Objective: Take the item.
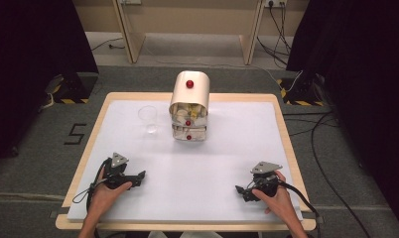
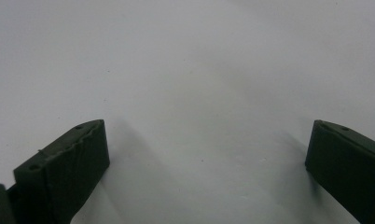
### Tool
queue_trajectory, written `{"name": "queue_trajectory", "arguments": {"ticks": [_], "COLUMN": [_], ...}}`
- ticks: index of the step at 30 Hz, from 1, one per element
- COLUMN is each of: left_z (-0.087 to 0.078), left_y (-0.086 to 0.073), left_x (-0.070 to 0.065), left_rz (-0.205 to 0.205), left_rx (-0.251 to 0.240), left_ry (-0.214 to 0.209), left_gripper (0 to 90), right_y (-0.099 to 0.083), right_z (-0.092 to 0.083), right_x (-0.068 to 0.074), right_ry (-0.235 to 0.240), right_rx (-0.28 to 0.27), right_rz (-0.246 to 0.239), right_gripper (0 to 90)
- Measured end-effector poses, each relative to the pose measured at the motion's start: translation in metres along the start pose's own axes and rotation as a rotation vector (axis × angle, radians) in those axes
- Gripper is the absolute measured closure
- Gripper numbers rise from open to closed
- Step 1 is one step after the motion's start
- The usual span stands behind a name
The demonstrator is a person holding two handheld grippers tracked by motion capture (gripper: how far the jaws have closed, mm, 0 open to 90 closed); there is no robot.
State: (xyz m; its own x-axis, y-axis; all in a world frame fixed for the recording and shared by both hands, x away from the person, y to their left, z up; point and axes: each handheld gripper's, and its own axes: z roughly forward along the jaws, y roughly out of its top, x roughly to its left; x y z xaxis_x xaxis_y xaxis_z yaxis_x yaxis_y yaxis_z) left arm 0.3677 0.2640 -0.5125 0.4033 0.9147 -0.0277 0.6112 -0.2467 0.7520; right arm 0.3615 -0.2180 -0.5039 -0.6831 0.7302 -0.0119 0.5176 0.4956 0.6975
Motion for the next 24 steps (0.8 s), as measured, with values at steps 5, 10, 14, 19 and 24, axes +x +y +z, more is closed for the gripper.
{"name": "queue_trajectory", "arguments": {"ticks": [5, 10, 14, 19, 24], "left_z": [0.0000, -0.0003, -0.0011, -0.0025, -0.0055], "left_y": [0.0000, 0.0000, 0.0000, -0.0002, 0.0029], "left_x": [0.0001, -0.0001, 0.0005, 0.0005, 0.0016], "left_rz": [0.000, 0.000, -0.007, -0.006, -0.001], "left_rx": [0.000, -0.001, -0.005, -0.020, -0.038], "left_ry": [-0.001, 0.001, 0.004, 0.003, 0.015], "left_gripper": [8.7, 9.0, 10.6, 15.3, 15.5], "right_y": [0.0000, 0.0000, 0.0000, 0.0000, 0.0000], "right_z": [0.0000, 0.0000, 0.0000, 0.0000, 0.0000], "right_x": [0.0002, 0.0004, 0.0004, 0.0001, -0.0003], "right_ry": [0.000, 0.000, 0.000, 0.000, 0.001], "right_rx": [0.000, 0.000, 0.000, 0.000, 0.000], "right_rz": [0.002, 0.004, 0.004, 0.001, -0.003], "right_gripper": [0.2, 0.2, 0.2, 0.2, 0.2]}}
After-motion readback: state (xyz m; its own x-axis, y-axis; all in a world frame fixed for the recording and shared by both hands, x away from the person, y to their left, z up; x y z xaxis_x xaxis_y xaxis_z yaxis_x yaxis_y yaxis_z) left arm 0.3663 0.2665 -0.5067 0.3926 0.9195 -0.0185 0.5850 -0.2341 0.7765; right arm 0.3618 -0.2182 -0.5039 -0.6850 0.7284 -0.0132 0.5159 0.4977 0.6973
